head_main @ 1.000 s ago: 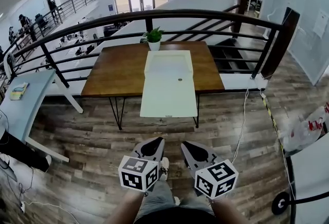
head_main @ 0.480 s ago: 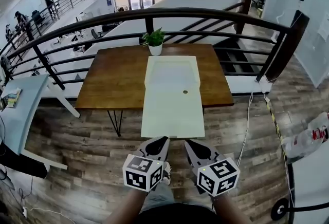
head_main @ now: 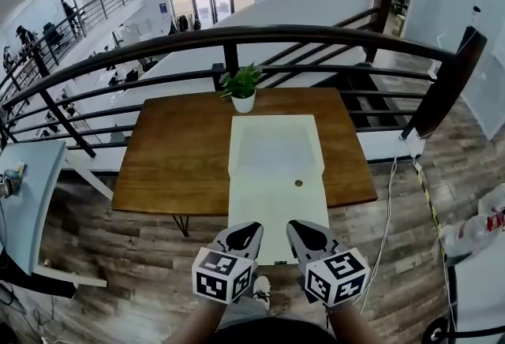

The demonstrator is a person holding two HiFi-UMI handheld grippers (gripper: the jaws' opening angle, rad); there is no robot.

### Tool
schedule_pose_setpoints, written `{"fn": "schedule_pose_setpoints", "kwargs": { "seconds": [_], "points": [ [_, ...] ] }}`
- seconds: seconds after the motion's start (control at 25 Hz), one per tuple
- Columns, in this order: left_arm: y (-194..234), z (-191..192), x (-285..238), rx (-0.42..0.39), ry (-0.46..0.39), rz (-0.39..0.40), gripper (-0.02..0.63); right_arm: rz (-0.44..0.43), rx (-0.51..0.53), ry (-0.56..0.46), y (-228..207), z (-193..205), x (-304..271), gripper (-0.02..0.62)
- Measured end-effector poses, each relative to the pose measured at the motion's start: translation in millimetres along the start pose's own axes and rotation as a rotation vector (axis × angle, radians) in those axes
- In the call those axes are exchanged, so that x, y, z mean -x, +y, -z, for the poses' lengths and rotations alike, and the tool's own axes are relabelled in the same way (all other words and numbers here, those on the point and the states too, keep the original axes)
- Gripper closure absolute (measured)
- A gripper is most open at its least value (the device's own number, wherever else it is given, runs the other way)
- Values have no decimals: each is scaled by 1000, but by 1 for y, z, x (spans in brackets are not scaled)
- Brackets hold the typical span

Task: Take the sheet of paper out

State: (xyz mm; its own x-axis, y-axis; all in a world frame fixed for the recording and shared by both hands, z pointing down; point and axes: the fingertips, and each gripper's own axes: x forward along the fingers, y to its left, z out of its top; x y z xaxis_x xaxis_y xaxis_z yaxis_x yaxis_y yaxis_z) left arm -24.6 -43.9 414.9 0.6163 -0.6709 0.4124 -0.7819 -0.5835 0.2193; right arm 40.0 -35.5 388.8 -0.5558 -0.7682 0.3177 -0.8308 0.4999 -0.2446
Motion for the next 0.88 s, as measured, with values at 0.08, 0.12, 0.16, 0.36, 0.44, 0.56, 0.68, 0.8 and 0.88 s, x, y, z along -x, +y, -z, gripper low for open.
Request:
{"fn": "schedule_pose_setpoints", "kwargs": {
  "seconds": [0.08, 0.12, 0.16, 0.36, 0.44, 0.56, 0.68, 0.8, 0.88],
  "points": [
    [15, -8, -11, -3, -3, 6, 581, 10, -8, -3, -9, -5, -17, 569],
    [22, -12, -15, -2, -5, 6, 581, 13, -10, -1, -13, -7, -26, 569],
    [29, -15, -18, 2, -5, 6, 581, 17, -12, 2, -16, -8, -33, 569],
    [50, -25, -35, 1, 8, 18, 581, 28, -34, -3, -30, -19, -60, 569],
    [53, -24, -39, 11, 14, 20, 581, 26, -43, 6, -34, -18, -66, 569],
    [55, -22, -42, 30, 17, 18, 581, 15, -43, 20, -38, -15, -72, 569],
    [57, -21, -47, 35, 22, 19, 581, 2, -47, 23, -42, -15, -78, 569],
    [59, -23, -56, 46, 24, 13, 581, -7, -50, 41, -50, -15, -85, 569],
    [62, -25, -64, 56, 26, 5, 581, -17, -46, 56, -58, -14, -90, 568]
  ]
}}
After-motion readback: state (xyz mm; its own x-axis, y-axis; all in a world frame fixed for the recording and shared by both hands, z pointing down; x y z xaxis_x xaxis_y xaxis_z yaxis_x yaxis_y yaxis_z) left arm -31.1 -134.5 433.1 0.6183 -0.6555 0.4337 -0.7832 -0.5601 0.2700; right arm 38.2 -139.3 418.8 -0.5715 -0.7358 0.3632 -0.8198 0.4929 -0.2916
